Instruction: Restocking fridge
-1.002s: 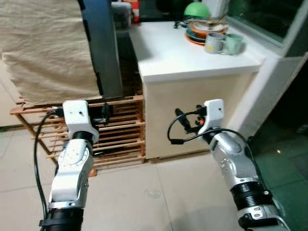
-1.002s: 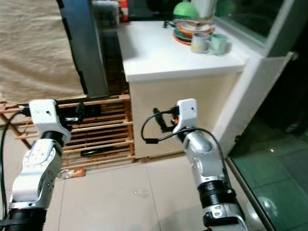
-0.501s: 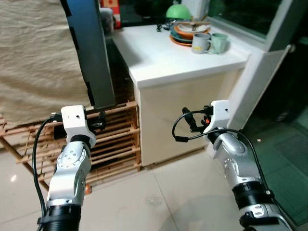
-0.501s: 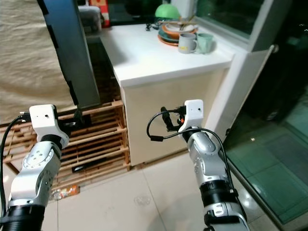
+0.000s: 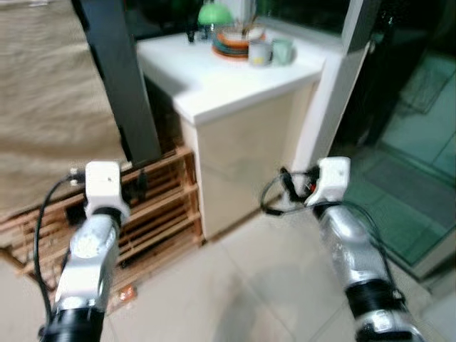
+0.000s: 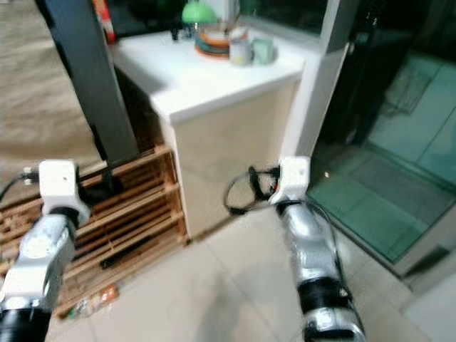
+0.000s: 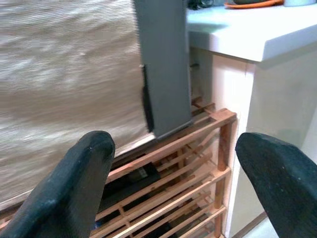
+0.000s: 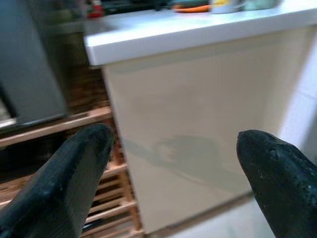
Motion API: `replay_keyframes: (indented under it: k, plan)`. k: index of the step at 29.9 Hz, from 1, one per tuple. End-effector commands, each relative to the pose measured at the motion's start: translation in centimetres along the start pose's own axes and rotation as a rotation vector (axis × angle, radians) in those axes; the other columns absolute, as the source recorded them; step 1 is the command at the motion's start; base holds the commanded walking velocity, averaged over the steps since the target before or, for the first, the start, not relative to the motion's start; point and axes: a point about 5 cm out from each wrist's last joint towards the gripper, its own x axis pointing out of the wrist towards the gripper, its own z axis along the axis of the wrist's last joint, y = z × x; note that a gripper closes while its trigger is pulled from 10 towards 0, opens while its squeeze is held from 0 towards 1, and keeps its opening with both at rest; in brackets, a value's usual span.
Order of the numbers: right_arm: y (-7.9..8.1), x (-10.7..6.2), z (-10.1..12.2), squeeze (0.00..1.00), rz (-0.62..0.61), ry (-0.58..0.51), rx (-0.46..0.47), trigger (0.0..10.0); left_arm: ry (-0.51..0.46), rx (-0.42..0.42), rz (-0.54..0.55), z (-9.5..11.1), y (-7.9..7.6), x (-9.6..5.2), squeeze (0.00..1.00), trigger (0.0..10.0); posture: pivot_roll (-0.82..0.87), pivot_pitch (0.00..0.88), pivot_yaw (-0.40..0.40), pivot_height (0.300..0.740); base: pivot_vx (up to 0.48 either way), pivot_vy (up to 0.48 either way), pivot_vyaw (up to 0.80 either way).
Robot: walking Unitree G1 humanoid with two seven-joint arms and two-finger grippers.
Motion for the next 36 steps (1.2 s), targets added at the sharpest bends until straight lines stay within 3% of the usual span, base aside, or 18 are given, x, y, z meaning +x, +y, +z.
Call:
replay_keyframes:
  k: [1,10,19,28,36]
  plan:
    - [-0.8,-0.1,0.5,0.0,-0.02,-0.019,-0.021,10.0,-0.018,-0.011,-0.017,0.3,-0.3,-0.1,0.0,10.0,-0.14,0.0,0.054,0.74,0.0,0.48,0.0]
    - [-0.8,-0.1,0.0,0.0,-0.022,0.002,-0.029,10.0,0.012,-0.061,0.005,-0.5,0.4,-0.5,0.0,10.0,-0.12,0.0,0.045,0.74,0.0,0.478,-0.57]
    - [-0.6,0.0,-0.1,0.0,-0.017,-0.001,-0.035,10.0,-0.017,-0.06,0.001,0.1,0.5,-0.7,0.0,10.0,-0.12,0.0,0.041,0.74,0.0,0.476,-0.75]
    - [-0.4,-0.4,-0.4,0.0,0.008,-0.001,-0.05,10.0,-0.061,-0.097,-0.136,-0.2,-1.1,-3.7,0.0,10.0,-0.11,0.0,0.036,0.74,-0.027,0.452,-0.67]
    - [-0.4,-0.6,-0.4,0.0,0.015,-0.016,-0.043,10.0,-0.079,-0.15,-0.165,0.1,-0.5,-3.7,0.0,10.0,-0.1,0.0,0.027,0.74,-0.276,0.396,0.0]
